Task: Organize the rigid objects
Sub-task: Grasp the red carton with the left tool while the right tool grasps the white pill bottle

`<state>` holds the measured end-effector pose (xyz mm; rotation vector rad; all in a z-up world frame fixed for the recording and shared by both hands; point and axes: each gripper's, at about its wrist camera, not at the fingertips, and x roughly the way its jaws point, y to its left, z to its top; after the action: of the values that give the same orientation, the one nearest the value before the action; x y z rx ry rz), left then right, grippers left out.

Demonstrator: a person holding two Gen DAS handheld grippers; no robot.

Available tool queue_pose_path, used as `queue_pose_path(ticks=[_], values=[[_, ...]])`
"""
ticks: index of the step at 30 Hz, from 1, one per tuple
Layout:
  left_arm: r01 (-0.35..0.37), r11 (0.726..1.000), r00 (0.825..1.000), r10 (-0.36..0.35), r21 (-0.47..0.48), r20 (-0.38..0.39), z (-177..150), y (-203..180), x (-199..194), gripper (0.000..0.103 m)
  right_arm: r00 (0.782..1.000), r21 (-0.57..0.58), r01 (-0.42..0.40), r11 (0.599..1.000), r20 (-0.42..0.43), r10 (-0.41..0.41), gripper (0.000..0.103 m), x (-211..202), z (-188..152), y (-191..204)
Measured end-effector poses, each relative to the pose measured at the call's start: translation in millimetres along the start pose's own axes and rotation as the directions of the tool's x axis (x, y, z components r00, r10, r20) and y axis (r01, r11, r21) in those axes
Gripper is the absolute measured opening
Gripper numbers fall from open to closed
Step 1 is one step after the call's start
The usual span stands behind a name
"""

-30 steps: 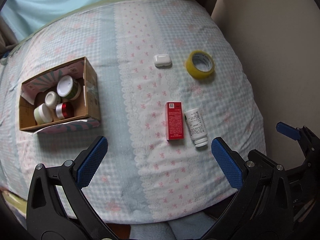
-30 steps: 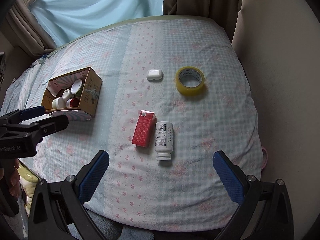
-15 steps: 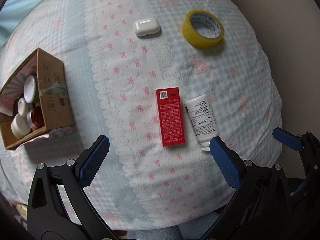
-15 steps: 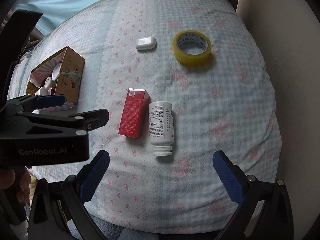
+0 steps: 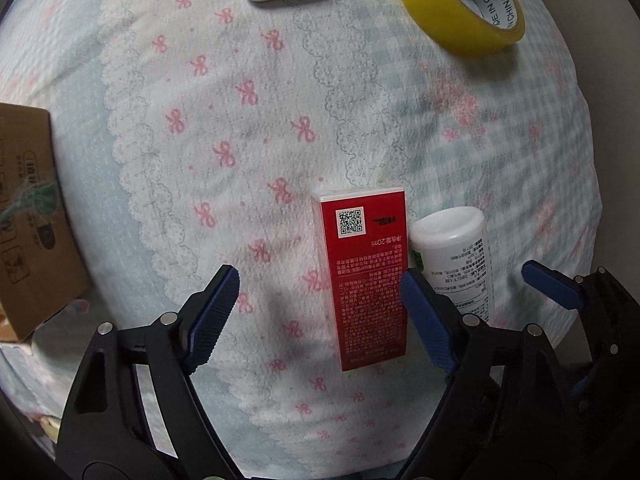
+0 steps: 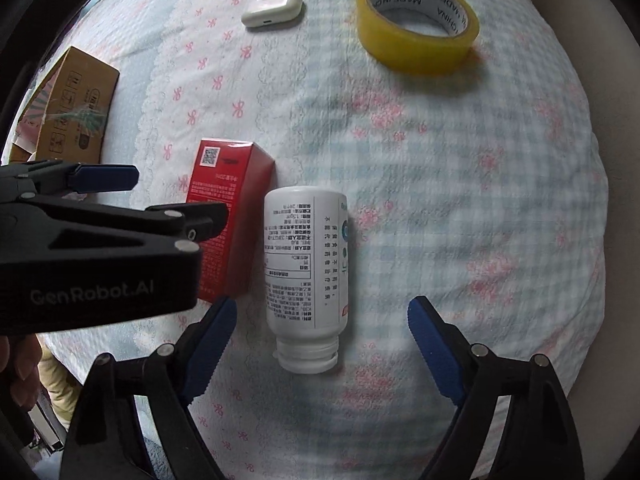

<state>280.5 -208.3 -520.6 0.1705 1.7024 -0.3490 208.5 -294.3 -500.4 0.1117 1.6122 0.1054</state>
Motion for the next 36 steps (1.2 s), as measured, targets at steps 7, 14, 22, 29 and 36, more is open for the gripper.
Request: queue_pose_path(ticks=[7,14,22,29,36], values=[[0.015,1.000,1.000,-0.015,0.011,-0.010,5,-11,2,0.082,1.000,0.024,-0.022,0.999,-0.016,0.023,0.076,19,3,-6],[0.008,1.000,0.999,-0.009,-0.030,-0.038,0,-12,17,0.080,0.999,0.024,-0.042,0.999,-0.011,0.042,0.075,25,9,-14],[0.039,0.999,0.998,-0.039,-0.018,-0.056,2,-22,34,0.043,0.997,0.023,-0.080,0.997,-0.016,0.080,0.051,38,19,-12],[0.045,0.999,0.998,-0.046,-0.021,-0.032,-4,-22,28,0.042,0.998,0.035,-0.067,0.997,-0.011,0.068,0.046,28,19,-12],[0.057,0.998,0.998,-0.056,-0.035,0.007,-14,-13,7,0.039,0.997,0.063,-0.079,0.995,0.009,0.078,0.046,28,14,3]])
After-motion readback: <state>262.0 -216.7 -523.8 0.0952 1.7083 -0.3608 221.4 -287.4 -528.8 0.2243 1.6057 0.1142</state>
